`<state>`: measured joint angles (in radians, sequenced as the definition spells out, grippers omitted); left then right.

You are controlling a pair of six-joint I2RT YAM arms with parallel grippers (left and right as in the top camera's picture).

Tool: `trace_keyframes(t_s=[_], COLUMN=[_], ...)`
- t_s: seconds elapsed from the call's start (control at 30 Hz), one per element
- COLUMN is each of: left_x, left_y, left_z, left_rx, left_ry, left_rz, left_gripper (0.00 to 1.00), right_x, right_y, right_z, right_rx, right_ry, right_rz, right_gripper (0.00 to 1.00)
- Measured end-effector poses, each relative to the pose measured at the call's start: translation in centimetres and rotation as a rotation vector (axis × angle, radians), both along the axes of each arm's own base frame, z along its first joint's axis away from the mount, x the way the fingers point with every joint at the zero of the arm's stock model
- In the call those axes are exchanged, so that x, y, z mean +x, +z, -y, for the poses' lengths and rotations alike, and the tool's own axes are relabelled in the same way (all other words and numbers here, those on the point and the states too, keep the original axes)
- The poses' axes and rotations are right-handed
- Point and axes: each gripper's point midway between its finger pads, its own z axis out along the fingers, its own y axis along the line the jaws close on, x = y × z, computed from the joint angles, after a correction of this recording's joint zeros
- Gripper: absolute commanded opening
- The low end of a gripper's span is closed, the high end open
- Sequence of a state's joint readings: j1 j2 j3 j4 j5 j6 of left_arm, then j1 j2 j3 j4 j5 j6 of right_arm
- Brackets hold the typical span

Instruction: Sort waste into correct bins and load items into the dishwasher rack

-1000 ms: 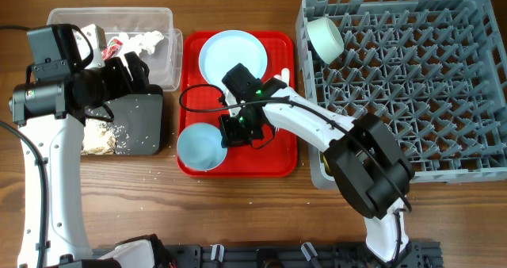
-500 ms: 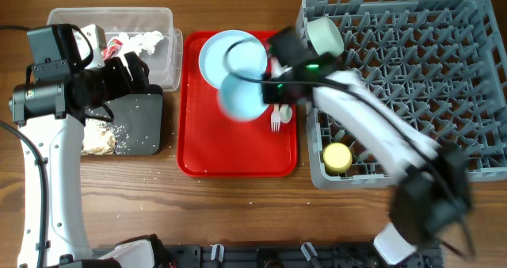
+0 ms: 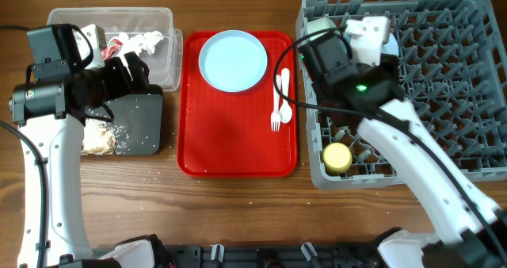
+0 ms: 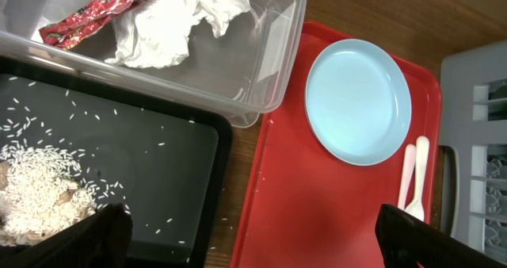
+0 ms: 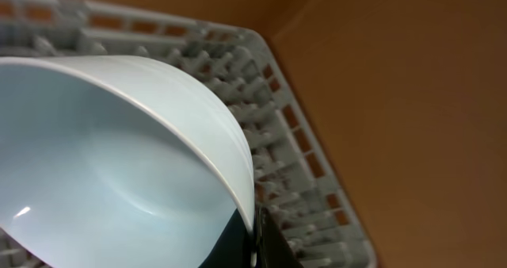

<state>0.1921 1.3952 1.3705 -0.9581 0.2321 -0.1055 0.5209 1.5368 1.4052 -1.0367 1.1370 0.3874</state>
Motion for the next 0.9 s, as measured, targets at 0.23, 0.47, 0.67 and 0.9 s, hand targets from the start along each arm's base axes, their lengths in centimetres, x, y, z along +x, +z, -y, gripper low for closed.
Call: trace_keyframes(t_s=[0.23,0.47,0.67,0.9], left_x=[0.0,0.0,0.0,0.0], left_y=[0.0,0.0,0.0,0.0], left_z=[0.0,0.0,0.0,0.0], left_rx=[0.000,0.000,0.000,0.000], left_ry=[0.000,0.000,0.000,0.000], left_rz=[0.000,0.000,0.000,0.000], left_gripper=[1.00,1.00,1.00,1.00], right_x=[1.3,2.3,2.4,1.5], right_y=[-5.9,-9.4,-9.7,-10.9], right_z=[-0.2,-1.8,-2.0,-5.5], right_rx=[-0.178,-0.250,-0.282,-0.286], right_ry=[-0.016,0.018,0.031,0.174], right_rz=[-0.152,-0.238,-0.267,-0.371], right_gripper=[0.04,0.04,0.04,0.39])
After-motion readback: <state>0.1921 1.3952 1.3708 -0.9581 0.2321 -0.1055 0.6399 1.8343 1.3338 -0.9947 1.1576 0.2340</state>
